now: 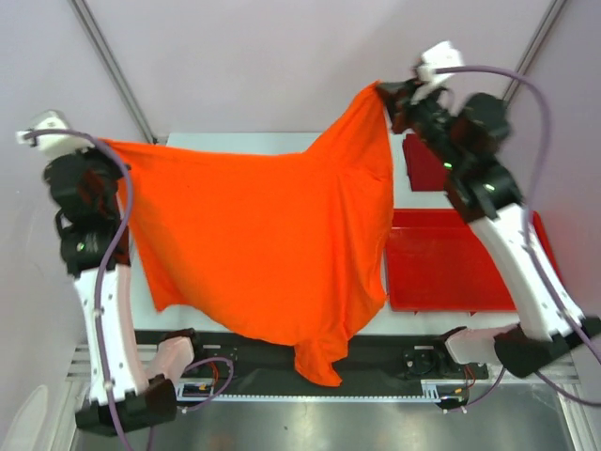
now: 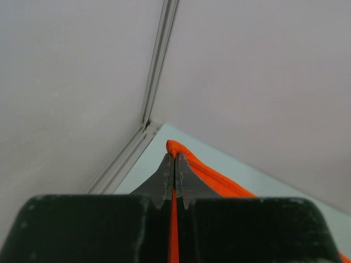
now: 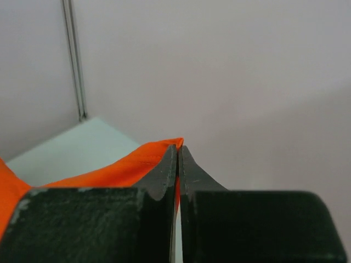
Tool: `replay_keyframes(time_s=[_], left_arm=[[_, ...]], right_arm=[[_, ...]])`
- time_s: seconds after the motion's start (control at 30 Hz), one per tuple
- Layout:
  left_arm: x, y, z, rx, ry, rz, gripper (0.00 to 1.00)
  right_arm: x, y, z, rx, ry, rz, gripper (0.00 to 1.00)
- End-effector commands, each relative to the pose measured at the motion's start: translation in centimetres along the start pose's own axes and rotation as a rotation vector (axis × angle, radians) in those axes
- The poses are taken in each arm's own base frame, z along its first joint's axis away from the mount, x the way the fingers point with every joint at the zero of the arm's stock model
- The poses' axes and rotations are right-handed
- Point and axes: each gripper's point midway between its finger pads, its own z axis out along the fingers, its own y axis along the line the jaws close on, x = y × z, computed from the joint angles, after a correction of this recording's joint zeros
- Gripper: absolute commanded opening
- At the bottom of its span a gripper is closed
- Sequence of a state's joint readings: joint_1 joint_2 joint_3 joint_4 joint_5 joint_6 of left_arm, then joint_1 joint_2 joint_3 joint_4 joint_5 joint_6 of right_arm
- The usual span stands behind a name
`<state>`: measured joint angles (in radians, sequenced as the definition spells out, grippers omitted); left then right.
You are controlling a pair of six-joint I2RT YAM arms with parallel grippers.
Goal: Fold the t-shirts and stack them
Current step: Fold the tshirt
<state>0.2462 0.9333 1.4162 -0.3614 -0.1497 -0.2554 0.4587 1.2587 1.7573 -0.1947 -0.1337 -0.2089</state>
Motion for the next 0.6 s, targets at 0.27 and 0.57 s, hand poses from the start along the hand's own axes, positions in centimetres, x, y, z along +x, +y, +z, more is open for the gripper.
replay_keyframes(time_s=[0.27, 0.57], left_arm=[[20.3, 4.7, 8.1, -0.135, 0.317, 0.027, 0.00], [31.0, 5.8, 15.7, -0.186, 0.480, 0.007, 0.00]], right_arm=[[23.0, -0.3, 9.7, -0.028, 0.305, 0.096, 0.00], [35.2, -2.6, 15.6, -0.022, 0.413, 0.165, 0.00]])
